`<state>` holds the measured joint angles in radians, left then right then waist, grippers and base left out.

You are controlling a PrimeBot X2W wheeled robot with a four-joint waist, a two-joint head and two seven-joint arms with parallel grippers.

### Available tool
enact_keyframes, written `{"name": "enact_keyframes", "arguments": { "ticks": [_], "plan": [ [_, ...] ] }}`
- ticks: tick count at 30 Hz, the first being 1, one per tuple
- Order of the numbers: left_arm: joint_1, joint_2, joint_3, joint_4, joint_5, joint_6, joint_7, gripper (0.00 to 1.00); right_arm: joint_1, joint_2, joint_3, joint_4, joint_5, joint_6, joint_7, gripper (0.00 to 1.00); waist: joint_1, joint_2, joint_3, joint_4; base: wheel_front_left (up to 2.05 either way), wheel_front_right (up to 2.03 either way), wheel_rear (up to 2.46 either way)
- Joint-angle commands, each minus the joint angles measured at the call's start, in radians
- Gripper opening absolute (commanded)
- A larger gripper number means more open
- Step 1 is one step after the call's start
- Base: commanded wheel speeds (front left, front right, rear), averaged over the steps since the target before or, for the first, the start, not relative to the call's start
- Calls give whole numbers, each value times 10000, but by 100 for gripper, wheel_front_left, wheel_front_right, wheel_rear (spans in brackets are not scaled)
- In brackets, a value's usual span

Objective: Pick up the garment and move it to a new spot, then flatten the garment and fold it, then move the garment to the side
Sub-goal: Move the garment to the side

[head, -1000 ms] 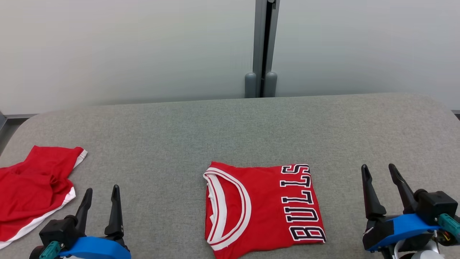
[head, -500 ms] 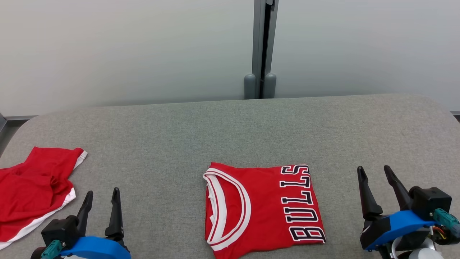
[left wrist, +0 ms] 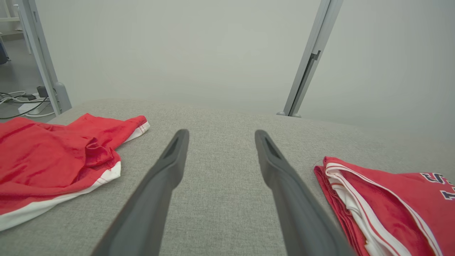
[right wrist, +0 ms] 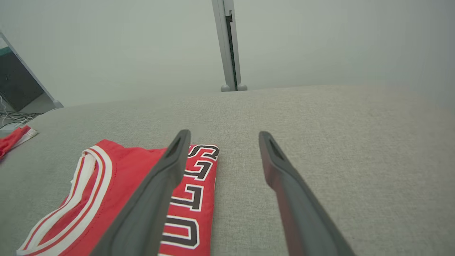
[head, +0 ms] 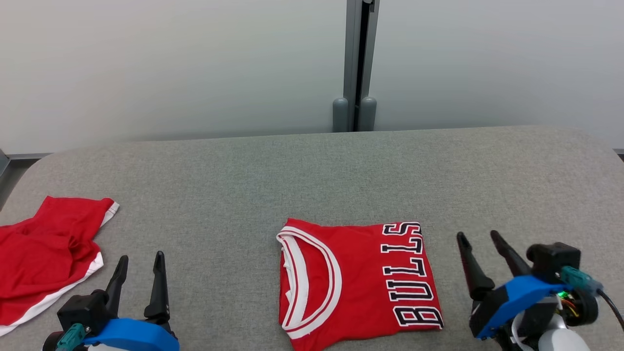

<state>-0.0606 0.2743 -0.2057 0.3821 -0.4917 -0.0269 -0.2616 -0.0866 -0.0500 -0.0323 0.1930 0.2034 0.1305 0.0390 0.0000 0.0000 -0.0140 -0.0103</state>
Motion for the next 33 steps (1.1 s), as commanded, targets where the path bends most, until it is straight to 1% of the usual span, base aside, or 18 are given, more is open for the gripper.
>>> {"name": "enact_keyframes", "arguments": {
  "ticks": [1, 6, 8, 10, 16, 20, 23, 24, 25, 26, 28, 29, 33],
  "plan": [
    [-126, 25, 15, -78, -10, 20, -43, 100, -261, -9, 196, 7, 105, 5, 478, 100, 0, 0, 15, 23, 0, 0, 0],
    [-244, 35, -98, -196, 42, -17, -12, 100, -646, -17, 430, 718, 472, 5, 2972, 100, 0, 0, 74, 173, 0, 0, 0],
    [-339, 45, -155, -228, 72, -43, 23, 100, -886, -16, 468, 1014, 406, 5, 3508, 100, 0, 0, 134, 268, 0, 0, 0],
    [-451, 50, -178, -278, 83, -32, 51, 100, -992, -14, 480, 1446, 623, 5, 3960, 100, 0, 0, 250, 368, 0, 0, 0],
    [-890, -16, -285, -471, 140, -56, 73, 100, -1874, -11, 350, 2748, 779, 5, 4418, 100, 0, 0, 788, 688, 0, 0, 0],
    [-1145, -48, -389, -494, 185, -110, 62, 100, -2447, -14, 494, 3636, 846, 5, 4475, 100, 0, 0, 1111, 877, 0, 0, 0],
    [-1268, -86, -469, -434, 204, -154, 53, 100, -2572, 0, 650, 4382, 849, 5, 4865, 100, 0, 0, 1199, 983, 0, 0, 0],
    [-1316, -100, -483, -431, 210, -163, 49, 100, -2586, 29, 750, 4546, 835, 5, 5004, 37, 0, 0, 1224, 1005, 0, 0, 0],
    [-1346, -107, -489, -428, 210, -150, 45, 100, -2634, 52, 855, 4604, 803, 6, 5041, 16, 0, 0, 1246, 1009, 0, 0, 0],
    [-1351, -108, -479, -432, 207, -135, 41, 100, -2733, 70, 936, 4600, 559, 8, 5040, 0, 0, 0, 1282, 985, 0, 0, 0],
    [-1324, -98, -445, -475, 195, -115, 28, 100, -2980, -20, 1202, 4408, 206, 14, 5036, 0, 0, 0, 1342, 883, 0, 0, 0],
    [-1304, -68, -421, -501, 200, -102, 21, 100, -3147, -178, 1372, 4233, 45, 5, 5015, 0, 0, 0, 1373, 802, 0, 0, 0],
    [-1335, 38, -338, -702, 254, -56, 4, 100, -4038, -1090, 2312, 3459, -145, -2, 5146, 0, 0, 0, 1586, 361, 0, 0, 0]
  ]
}}
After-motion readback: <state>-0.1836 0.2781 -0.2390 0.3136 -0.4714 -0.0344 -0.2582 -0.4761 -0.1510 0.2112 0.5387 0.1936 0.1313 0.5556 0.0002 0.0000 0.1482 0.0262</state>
